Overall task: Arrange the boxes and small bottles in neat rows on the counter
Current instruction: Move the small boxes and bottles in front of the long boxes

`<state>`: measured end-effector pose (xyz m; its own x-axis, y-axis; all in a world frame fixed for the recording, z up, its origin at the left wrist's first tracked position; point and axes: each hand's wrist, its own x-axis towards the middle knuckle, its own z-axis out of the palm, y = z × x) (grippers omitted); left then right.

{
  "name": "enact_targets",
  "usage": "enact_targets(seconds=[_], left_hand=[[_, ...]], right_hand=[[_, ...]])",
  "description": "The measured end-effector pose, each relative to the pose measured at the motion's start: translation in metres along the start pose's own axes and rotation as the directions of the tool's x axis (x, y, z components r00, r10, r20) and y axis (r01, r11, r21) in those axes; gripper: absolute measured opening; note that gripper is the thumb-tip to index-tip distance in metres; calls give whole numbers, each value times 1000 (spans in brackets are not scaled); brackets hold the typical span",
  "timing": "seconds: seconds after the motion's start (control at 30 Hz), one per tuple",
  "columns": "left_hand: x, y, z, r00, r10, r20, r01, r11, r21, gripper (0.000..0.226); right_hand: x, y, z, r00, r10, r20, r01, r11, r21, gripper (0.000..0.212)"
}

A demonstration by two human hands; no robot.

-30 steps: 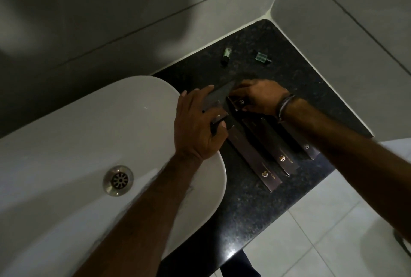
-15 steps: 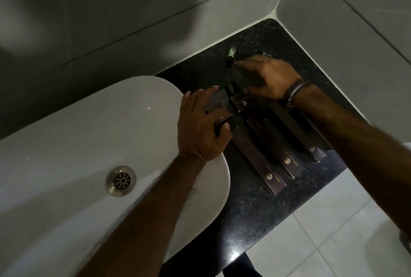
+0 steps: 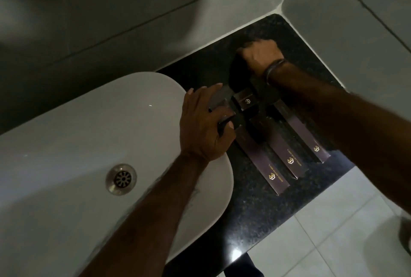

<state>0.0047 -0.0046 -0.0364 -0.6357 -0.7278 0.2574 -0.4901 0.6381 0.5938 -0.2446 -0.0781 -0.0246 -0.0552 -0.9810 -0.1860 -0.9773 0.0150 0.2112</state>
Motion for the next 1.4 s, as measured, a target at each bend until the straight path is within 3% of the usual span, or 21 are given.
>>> enact_targets(seconds=[0.1,0.17,0.33,0.5,0.67,0.77,0.87,0.93,1.07,1.23,1.4], left_hand=[[1,1,0,1000,6,11,-6,1000,-4,41],[1,1,-1,1000,9,7,-9,1000,-7,42],[1,2,-3,1000,7,14,-6,1000,-14,43],[0,2,-3,1000,1,31,-1,1000,-1,42],[0,2,-2,1000,7,19,-7,1000,0,43],[0,1,-1,1000,14,-5,-14,1000,-7,39],[0,0,0,1000,19,-25,-20,1000,-11,36],[-1,0,1,999,22,-30,-22,1000,-9,36],[-1,-1,3,999,25,-46,-26,999,-21,37],[-2,-4,6,997,33,-69,-34,999,-17,38],[-1,-5,6,997,36,-64,-37,999,-5,41]], right_hand=[[-32,21,5,974,225,5,-216,931,295,36],[-57,28,13,955,293,50,-283,845,454,40],[-101,27,33,928,359,103,-352,748,562,41],[-112,22,42,937,344,62,-325,790,519,39],[-115,27,41,947,322,13,-293,843,451,66],[-111,37,31,887,449,-110,-324,773,545,70],[-91,50,24,802,566,-190,-342,697,630,58],[-70,59,25,822,556,-122,-405,722,561,46],[-34,63,28,881,460,110,-468,812,349,45],[-21,62,32,902,420,101,-431,862,267,40],[-41,82,26,934,338,120,-356,911,206,49]])
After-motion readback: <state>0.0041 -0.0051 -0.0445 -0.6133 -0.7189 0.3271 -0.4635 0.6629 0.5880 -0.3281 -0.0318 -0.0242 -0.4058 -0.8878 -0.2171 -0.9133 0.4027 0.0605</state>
